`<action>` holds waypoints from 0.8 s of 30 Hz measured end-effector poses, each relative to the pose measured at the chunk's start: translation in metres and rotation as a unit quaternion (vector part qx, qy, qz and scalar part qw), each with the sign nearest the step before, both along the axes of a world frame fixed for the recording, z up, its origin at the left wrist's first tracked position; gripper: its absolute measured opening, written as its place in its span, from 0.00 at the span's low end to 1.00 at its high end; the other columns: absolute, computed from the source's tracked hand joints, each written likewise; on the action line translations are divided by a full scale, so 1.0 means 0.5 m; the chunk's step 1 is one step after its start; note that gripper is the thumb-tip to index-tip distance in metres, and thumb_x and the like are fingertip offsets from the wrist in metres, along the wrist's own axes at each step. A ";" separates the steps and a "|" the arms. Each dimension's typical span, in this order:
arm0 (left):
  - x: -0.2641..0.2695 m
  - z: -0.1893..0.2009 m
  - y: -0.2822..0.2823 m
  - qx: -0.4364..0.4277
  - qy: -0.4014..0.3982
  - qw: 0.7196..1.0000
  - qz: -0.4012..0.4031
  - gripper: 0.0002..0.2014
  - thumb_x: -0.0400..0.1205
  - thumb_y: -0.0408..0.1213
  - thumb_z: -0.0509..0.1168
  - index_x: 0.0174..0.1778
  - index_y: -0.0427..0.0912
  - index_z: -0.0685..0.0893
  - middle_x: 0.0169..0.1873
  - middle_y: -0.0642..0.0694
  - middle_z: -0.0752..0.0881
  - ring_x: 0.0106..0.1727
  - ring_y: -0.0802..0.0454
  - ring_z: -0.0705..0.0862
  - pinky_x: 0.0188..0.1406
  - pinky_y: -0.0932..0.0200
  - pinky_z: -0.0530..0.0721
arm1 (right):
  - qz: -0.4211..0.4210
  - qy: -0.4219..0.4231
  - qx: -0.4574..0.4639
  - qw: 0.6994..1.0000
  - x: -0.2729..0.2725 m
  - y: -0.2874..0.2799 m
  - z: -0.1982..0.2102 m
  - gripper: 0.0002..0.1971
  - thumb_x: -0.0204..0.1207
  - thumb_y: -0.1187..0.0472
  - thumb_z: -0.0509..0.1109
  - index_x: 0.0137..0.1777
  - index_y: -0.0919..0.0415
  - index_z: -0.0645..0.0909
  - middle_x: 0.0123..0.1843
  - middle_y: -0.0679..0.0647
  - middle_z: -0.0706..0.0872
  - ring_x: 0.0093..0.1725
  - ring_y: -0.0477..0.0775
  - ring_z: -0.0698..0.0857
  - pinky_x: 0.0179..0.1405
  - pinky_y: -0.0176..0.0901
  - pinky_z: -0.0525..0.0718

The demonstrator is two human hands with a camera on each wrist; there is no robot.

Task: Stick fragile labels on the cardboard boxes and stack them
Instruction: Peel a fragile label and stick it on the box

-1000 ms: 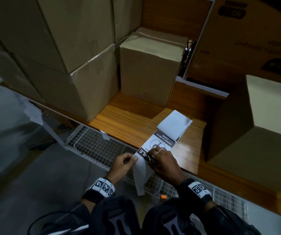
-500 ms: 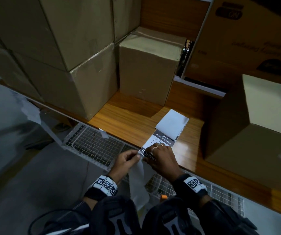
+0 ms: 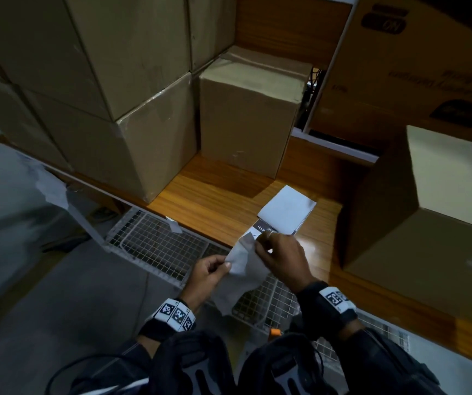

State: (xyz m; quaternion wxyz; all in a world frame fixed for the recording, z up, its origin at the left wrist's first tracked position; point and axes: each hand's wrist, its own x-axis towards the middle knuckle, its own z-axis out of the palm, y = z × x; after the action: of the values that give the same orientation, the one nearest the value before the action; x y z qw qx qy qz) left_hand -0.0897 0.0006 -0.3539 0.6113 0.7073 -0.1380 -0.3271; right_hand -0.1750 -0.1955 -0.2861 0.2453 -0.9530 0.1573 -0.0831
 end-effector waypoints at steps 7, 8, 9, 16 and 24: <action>0.009 -0.001 0.004 0.026 -0.034 0.999 0.014 0.05 0.86 0.38 0.70 0.55 0.48 0.90 0.52 0.46 0.91 0.57 0.46 0.88 0.59 0.42 0.89 | -0.103 -0.070 0.037 0.992 0.023 -0.111 0.065 0.07 0.82 0.56 0.71 0.45 0.54 0.89 0.38 0.50 0.91 0.37 0.51 0.89 0.36 0.56 0.89; 0.010 -0.002 0.004 0.028 -0.036 0.999 0.017 0.05 0.86 0.38 0.70 0.54 0.48 0.91 0.52 0.46 0.91 0.57 0.46 0.88 0.58 0.43 0.89 | -0.113 -0.080 0.032 0.990 0.024 -0.124 0.077 0.07 0.81 0.55 0.71 0.45 0.54 0.89 0.38 0.51 0.91 0.37 0.52 0.89 0.37 0.58 0.89; 0.010 -0.005 0.005 0.032 -0.037 0.999 0.020 0.05 0.86 0.37 0.70 0.54 0.48 0.91 0.52 0.47 0.91 0.57 0.46 0.88 0.56 0.46 0.89 | -0.123 -0.088 0.024 0.988 0.024 -0.136 0.090 0.07 0.81 0.55 0.71 0.44 0.55 0.88 0.38 0.52 0.90 0.38 0.53 0.89 0.37 0.58 0.89; 0.018 -0.007 0.002 0.076 -0.047 0.996 0.031 0.05 0.86 0.37 0.70 0.53 0.49 0.91 0.49 0.47 0.92 0.54 0.46 0.90 0.53 0.42 0.91 | -0.245 -0.105 -0.019 0.964 0.026 -0.194 0.157 0.08 0.84 0.55 0.71 0.50 0.58 0.87 0.44 0.56 0.90 0.44 0.58 0.88 0.45 0.56 0.90; 0.015 0.009 0.007 0.085 -0.040 0.994 0.050 0.06 0.86 0.35 0.68 0.55 0.50 0.87 0.49 0.49 0.91 0.53 0.49 0.90 0.41 0.62 0.85 | -0.297 -0.170 0.033 0.939 0.030 -0.208 0.195 0.07 0.86 0.58 0.69 0.58 0.56 0.87 0.53 0.53 0.89 0.51 0.49 0.86 0.52 0.46 0.86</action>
State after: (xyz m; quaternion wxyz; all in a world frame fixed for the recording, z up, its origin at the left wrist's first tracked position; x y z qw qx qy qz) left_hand -0.0821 0.0039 -0.3495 0.5587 0.7752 -0.0979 -0.2782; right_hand -0.1602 -0.2996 -0.1884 0.2640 -0.8257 0.3919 -0.3080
